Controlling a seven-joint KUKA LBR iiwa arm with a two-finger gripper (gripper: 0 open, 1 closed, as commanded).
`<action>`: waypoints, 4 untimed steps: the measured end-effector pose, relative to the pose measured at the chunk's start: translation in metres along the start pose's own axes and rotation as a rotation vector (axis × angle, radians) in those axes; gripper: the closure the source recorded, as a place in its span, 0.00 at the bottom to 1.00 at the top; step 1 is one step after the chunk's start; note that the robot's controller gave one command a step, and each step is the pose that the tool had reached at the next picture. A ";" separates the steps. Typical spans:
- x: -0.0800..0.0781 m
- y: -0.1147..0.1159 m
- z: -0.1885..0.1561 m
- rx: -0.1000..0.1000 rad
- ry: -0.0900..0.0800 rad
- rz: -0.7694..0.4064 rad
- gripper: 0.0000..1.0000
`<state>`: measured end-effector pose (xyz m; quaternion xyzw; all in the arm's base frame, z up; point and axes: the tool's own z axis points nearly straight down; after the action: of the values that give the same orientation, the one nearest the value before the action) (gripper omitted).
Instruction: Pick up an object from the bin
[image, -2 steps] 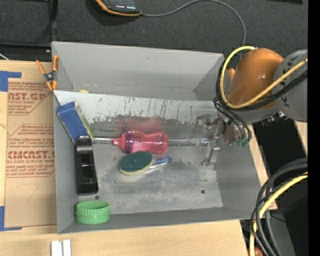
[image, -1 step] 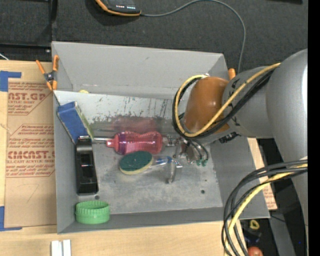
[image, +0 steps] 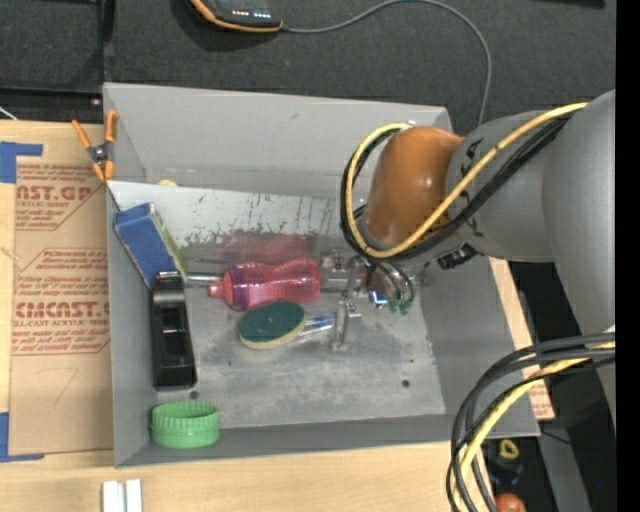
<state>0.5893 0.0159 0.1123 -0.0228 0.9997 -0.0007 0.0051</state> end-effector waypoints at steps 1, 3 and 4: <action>0.015 0.057 0.012 0.012 0.017 -0.261 0.00; 0.018 0.056 0.042 0.022 0.015 -0.166 1.00; 0.018 0.056 0.042 0.022 0.015 -0.166 1.00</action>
Offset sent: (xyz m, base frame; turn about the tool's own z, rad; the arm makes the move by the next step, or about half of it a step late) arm -0.0054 0.0496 -0.0423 0.0061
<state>0.5689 0.0706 0.0702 -0.1055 0.9943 -0.0123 -0.0023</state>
